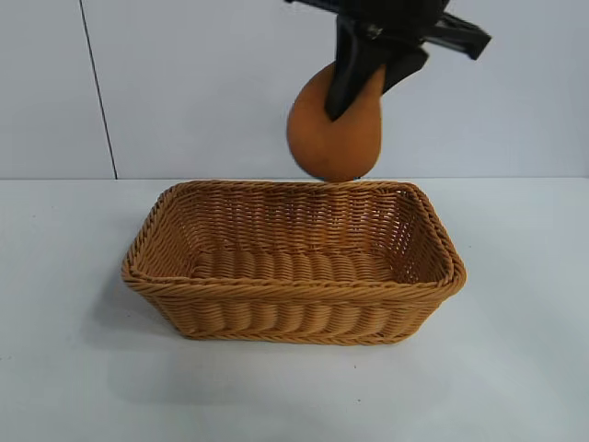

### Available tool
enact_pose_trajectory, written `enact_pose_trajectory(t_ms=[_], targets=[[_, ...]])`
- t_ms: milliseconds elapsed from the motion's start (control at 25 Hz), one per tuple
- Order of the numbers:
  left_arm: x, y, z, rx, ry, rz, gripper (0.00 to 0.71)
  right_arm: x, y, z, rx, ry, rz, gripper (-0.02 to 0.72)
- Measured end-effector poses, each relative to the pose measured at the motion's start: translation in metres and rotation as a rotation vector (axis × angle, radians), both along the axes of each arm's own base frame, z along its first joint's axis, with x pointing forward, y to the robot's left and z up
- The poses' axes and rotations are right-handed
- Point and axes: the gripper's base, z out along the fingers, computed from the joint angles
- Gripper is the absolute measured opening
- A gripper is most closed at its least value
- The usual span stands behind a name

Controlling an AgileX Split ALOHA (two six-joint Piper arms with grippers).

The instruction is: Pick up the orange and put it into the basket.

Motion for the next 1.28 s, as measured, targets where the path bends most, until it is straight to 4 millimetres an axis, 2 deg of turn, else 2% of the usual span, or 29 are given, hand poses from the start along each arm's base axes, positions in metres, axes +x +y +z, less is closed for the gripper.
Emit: enact_pose_trajectory(t_ms=[120, 200, 280, 360, 400, 440, 480, 600, 640, 680, 800, 1000, 1080, 1160, 1280], targets=[[0.0, 0.0, 0.0, 0.0, 0.0, 0.0, 0.582, 0.009, 0.005, -0.038, -0.034, 0.043, -0.004, 0.035], [0.0, 0.0, 0.0, 0.0, 0.0, 0.0, 0.582, 0.011, 0.007, -0.055, -0.056, 0.077, -0.004, 0.035], [0.0, 0.0, 0.0, 0.0, 0.0, 0.0, 0.582, 0.011, 0.007, -0.063, -0.073, 0.101, 0.002, 0.035], [0.0, 0.0, 0.0, 0.0, 0.0, 0.0, 0.582, 0.011, 0.007, -0.062, -0.078, 0.108, 0.007, 0.041], [0.0, 0.0, 0.0, 0.0, 0.0, 0.0, 0.582, 0.011, 0.007, -0.06, -0.08, 0.113, 0.01, 0.067], [0.0, 0.0, 0.0, 0.0, 0.0, 0.0, 0.582, 0.012, 0.008, -0.056, -0.078, 0.112, 0.012, 0.107], [0.0, 0.0, 0.0, 0.0, 0.0, 0.0, 0.582, 0.013, 0.009, -0.052, -0.079, 0.112, 0.016, 0.181], [0.0, 0.0, 0.0, 0.0, 0.0, 0.0, 0.582, 0.018, 0.012, -0.032, -0.074, 0.106, 0.028, 0.479], [0.0, 0.0, 0.0, 0.0, 0.0, 0.0, 0.582, 0.02, 0.013, -0.023, -0.075, 0.1, 0.036, 0.561], [0.0, 0.0, 0.0, 0.0, 0.0, 0.0, 0.582, 0.022, 0.014, -0.012, -0.08, 0.09, 0.043, 0.609], [0.0, 0.0, 0.0, 0.0, 0.0, 0.0, 0.582, 0.03, 0.015, 0.025, -0.096, 0.028, 0.055, 0.66], [0.0, 0.0, 0.0, 0.0, 0.0, 0.0, 0.582, 0.041, 0.012, 0.08, -0.076, -0.158, 0.008, 0.673], [0.0, 0.0, 0.0, 0.0, 0.0, 0.0, 0.582, 0.043, 0.011, 0.089, -0.078, -0.197, -0.006, 0.673], [0.0, 0.0, 0.0, 0.0, 0.0, 0.0, 0.582, 0.044, 0.008, 0.09, -0.093, -0.208, -0.012, 0.673], [0.0, 0.0, 0.0, 0.0, 0.0, 0.0, 0.582, 0.054, -0.008, 0.09, -0.101, -0.201, -0.052, 0.673]])
